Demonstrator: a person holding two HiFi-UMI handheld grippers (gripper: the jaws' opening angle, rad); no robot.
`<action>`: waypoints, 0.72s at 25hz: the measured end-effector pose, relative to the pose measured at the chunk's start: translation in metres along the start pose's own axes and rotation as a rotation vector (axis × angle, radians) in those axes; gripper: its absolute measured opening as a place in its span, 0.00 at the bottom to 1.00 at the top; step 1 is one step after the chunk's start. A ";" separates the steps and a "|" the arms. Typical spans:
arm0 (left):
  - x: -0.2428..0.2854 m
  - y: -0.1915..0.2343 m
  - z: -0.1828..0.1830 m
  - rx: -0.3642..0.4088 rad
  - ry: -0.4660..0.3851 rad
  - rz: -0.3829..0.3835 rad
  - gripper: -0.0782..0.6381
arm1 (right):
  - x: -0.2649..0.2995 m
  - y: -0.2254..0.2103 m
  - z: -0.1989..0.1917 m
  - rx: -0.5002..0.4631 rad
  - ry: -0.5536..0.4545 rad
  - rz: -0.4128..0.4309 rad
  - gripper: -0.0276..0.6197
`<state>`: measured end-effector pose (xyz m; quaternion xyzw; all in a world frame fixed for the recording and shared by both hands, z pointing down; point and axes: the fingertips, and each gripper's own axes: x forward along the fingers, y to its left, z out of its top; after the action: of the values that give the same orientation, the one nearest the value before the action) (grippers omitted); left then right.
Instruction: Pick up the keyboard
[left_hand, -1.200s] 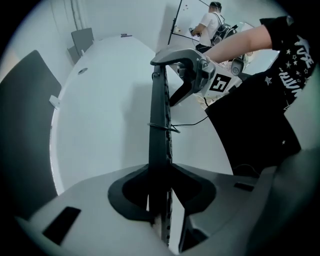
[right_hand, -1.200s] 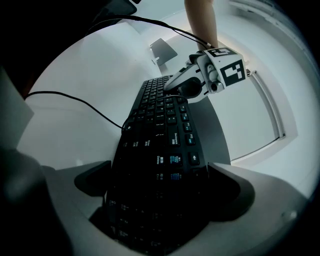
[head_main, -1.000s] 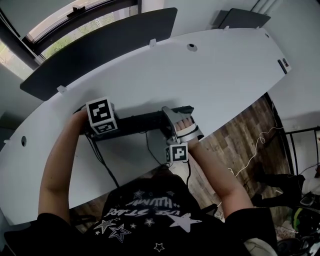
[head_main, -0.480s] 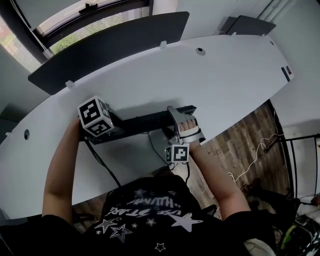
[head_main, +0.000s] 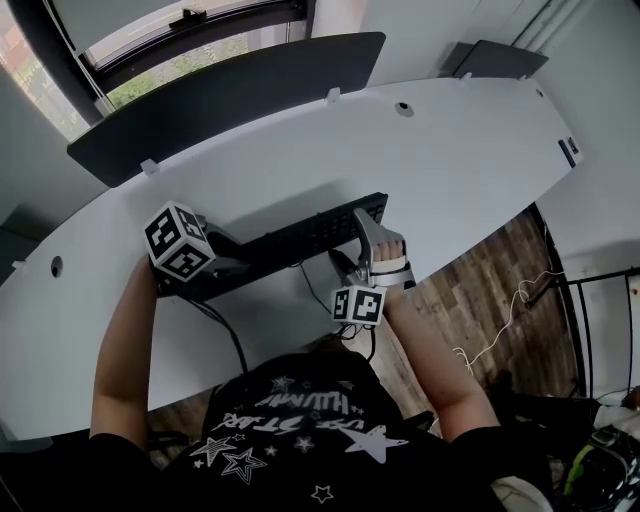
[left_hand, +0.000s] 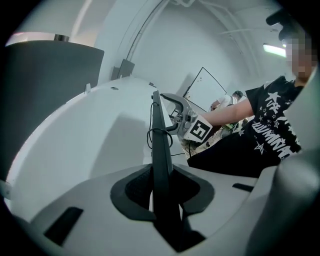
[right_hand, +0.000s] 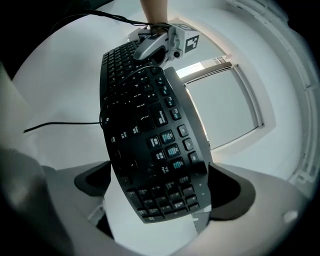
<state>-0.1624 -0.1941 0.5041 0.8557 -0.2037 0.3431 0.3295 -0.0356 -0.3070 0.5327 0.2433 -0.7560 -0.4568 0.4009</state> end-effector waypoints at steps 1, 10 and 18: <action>-0.003 -0.001 -0.001 -0.007 -0.018 -0.006 0.23 | -0.003 -0.004 0.001 0.020 0.001 -0.019 0.94; -0.020 -0.013 -0.019 -0.086 -0.238 0.003 0.23 | -0.041 -0.039 -0.020 0.338 0.103 -0.143 0.93; -0.030 -0.031 -0.006 -0.237 -0.526 -0.014 0.23 | -0.081 -0.032 0.000 0.569 0.113 -0.173 0.93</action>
<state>-0.1677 -0.1644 0.4726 0.8724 -0.3149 0.0808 0.3651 0.0103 -0.2626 0.4732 0.4343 -0.8066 -0.2446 0.3177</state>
